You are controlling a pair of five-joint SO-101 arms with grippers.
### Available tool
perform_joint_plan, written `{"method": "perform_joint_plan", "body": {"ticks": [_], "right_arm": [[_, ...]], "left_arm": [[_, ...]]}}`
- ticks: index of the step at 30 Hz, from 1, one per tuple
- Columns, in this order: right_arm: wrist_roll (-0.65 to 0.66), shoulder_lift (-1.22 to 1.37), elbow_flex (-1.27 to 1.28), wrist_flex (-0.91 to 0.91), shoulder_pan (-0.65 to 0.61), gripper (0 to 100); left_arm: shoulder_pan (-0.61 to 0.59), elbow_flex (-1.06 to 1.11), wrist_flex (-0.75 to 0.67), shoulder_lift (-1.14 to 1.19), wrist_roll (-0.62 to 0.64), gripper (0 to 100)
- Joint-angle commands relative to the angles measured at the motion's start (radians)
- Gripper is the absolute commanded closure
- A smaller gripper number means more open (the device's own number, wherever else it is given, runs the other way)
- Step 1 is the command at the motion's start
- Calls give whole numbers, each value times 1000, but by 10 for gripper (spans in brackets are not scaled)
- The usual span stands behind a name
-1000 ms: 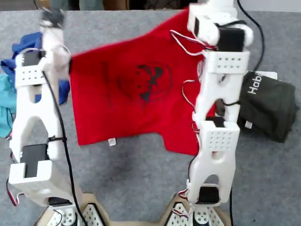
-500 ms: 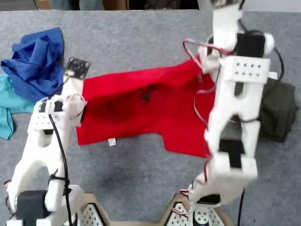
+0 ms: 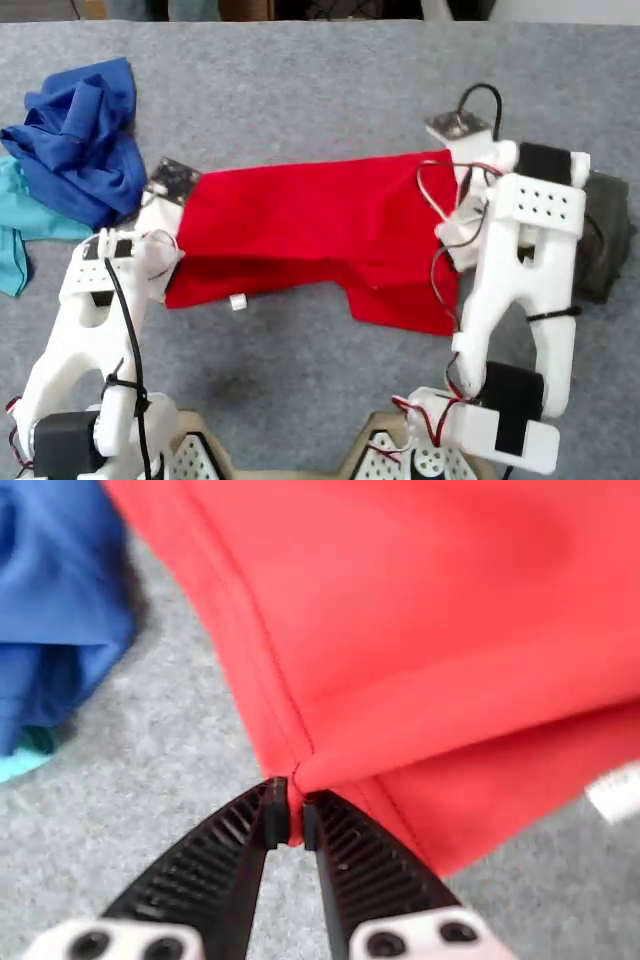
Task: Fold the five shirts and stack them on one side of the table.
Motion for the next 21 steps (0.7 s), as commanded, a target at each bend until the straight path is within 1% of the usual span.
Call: {"method": "perform_joint_plan", "body": {"ticks": [1, 5, 8, 12, 15, 21], "right_arm": [[55, -51, 30, 9, 21, 985], [109, -58, 90, 6, 18, 985], [133, -58, 122, 5, 20, 985], [144, -51, 142, 5, 15, 985], [158, -54, 142, 3, 21, 985], [192, -53, 147, 12, 17, 985]], "left_arm": [[68, 16, 29, -31, -55, 972], [136, 48, 46, -32, -61, 972], [136, 56, 66, -32, -110, 972], [73, 38, 63, -32, -124, 972], [4, 12, 63, -32, -178, 972], [10, 13, 11, -20, -178, 971]]}}
